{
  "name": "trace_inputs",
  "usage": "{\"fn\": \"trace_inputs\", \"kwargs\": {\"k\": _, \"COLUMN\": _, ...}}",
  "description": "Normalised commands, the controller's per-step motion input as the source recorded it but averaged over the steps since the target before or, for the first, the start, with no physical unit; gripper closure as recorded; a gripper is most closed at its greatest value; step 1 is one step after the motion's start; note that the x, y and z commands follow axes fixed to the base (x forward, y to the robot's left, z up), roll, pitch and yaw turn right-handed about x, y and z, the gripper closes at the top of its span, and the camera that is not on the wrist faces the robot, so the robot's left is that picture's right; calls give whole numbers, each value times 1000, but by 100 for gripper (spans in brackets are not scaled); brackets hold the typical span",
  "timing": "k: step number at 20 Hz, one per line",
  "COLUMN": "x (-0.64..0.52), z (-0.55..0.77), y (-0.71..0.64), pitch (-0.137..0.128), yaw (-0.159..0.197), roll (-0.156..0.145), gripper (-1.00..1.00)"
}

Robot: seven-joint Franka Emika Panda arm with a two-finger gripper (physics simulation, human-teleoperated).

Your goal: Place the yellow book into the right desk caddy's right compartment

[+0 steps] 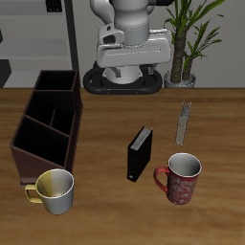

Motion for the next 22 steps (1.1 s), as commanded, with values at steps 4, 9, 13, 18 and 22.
{"fn": "trace_inputs", "kwargs": {"k": 4, "x": -204, "z": -90, "y": 104, "pitch": -38, "yaw": -81, "roll": -37, "gripper": -100}}
{"fn": "trace_inputs", "kwargs": {"k": 9, "x": -273, "z": -45, "y": 211, "pitch": -49, "yaw": -106, "roll": -71, "gripper": -100}}
{"fn": "trace_inputs", "kwargs": {"k": 13, "x": -139, "z": 23, "y": 182, "pitch": -35, "yaw": -53, "roll": -36, "gripper": -100}}
{"fn": "trace_inputs", "kwargs": {"k": 18, "x": -307, "z": -29, "y": 341, "pitch": -31, "yaw": -38, "roll": -23, "gripper": -100}}
{"fn": "trace_inputs", "kwargs": {"k": 22, "x": -261, "z": -79, "y": 412, "pitch": -8, "yaw": -22, "roll": 25, "gripper": -100}}
